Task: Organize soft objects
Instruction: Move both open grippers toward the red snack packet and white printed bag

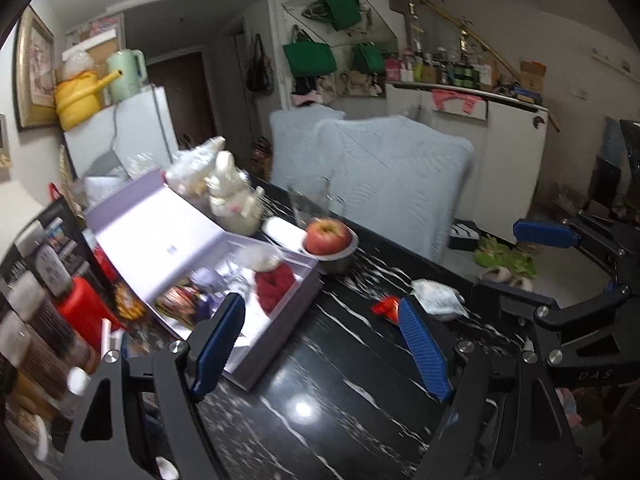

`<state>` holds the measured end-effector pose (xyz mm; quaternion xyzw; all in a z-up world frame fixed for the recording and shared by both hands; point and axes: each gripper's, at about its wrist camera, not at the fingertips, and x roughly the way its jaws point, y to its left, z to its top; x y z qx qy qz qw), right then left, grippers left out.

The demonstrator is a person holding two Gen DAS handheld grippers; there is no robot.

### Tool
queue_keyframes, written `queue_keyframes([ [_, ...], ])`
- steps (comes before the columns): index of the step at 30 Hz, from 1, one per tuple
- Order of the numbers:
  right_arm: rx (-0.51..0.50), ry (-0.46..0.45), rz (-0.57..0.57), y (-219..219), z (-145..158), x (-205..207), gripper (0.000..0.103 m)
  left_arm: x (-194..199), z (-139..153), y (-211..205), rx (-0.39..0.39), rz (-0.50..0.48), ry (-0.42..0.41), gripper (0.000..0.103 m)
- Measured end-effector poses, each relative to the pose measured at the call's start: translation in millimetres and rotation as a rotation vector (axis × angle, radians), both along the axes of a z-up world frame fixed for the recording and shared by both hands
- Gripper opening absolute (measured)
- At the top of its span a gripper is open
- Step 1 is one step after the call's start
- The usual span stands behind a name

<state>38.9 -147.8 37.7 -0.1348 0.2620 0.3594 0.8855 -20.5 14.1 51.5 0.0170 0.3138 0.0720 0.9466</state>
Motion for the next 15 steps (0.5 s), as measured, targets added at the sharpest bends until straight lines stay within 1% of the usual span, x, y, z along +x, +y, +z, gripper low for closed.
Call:
queue_keyframes([
  [5, -0.009, 0.009, -0.054, -23, -18, -10, 0.08, -3, -22, -17, -0.033, -0.043, 0.035, 0.079],
  [12, 0.009, 0.072, -0.086, -49, -46, -14, 0.081, 1, -51, -34, -0.1, -0.087, 0.079, 0.079],
  [15, 0.002, 0.076, -0.103, -56, -57, -14, 0.085, 7, -65, -38, -0.128, -0.09, 0.1, 0.079],
])
